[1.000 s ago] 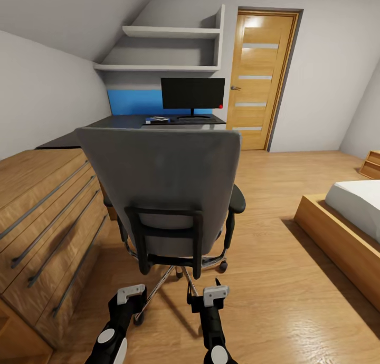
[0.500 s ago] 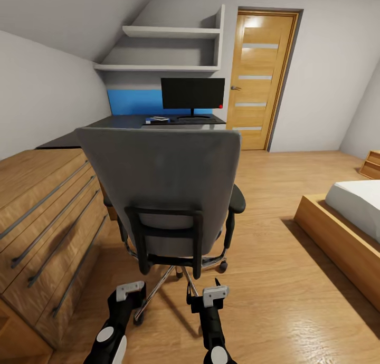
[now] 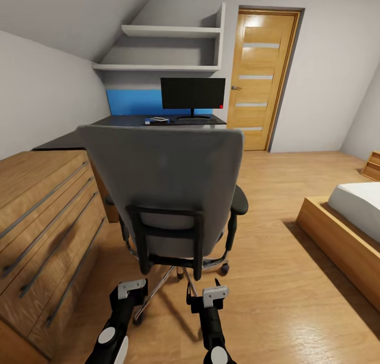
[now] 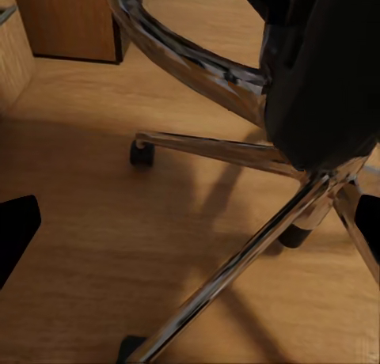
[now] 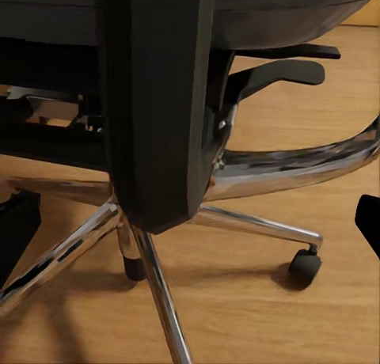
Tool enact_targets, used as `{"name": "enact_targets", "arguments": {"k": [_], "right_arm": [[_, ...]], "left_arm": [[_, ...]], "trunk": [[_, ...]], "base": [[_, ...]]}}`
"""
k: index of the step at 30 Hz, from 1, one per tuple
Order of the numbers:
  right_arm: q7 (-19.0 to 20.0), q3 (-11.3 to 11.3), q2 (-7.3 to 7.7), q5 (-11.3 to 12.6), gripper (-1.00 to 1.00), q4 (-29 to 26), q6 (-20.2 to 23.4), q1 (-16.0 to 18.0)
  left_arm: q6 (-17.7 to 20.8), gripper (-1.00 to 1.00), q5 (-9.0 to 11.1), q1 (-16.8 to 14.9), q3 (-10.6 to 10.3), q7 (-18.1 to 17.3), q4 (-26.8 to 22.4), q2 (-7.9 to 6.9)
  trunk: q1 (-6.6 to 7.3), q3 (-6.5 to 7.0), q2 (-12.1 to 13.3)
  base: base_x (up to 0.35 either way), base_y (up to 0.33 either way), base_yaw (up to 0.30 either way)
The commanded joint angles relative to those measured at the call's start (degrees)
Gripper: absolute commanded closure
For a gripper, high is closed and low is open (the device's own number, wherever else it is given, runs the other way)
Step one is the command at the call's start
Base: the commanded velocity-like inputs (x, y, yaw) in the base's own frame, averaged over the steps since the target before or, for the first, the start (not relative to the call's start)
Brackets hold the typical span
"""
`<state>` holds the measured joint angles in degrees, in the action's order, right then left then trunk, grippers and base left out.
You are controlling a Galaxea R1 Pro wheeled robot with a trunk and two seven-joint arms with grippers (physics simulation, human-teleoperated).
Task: In the bedroom, organize the workspace by keeping the computer under the desk, ensuring the monitor is on the desk, placing the keyboard on the desk next to the monitor, placing the mouse on the desk next to the keyboard, moving the folder from the swivel chair onto the desk next to the mouse, stacking the notebook on top of the folder with the pen on top of the notebook, and positioning the swivel chair next to the desk.
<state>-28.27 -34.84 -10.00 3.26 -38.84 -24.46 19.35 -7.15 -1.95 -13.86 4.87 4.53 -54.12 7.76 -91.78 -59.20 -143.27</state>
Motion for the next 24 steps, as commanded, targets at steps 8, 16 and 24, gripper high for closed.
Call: {"name": "enact_targets", "arguments": {"k": [8, 16, 24], "right_arm": [[-0.30, -0.17, 0.00, 0.34, -1.00, 0.08, -0.32, 0.06], [-0.28, -0.18, 0.00, 0.34, -1.00, 0.08, -0.32, 0.07], [-0.29, -0.20, 0.00, 0.34, -1.00, 0.08, -0.32, 0.07]], "left_arm": [[-0.46, -1.00, -0.25, -0.03, -0.11, -0.02, 1.01, 0.06], [-1.45, -1.00, -0.25, -0.03, -0.12, -0.10, 1.26, 0.06], [-1.83, -1.00, -0.25, -0.03, -0.13, -0.07, 1.29, 0.06]], "trunk": [[0.00, -0.05, -0.02], [0.00, -0.05, -0.02], [0.00, -0.05, -0.02]], "base": [[0.023, 0.000, 0.000], [0.001, 0.000, 0.000], [0.001, -0.008, 0.000]]}}
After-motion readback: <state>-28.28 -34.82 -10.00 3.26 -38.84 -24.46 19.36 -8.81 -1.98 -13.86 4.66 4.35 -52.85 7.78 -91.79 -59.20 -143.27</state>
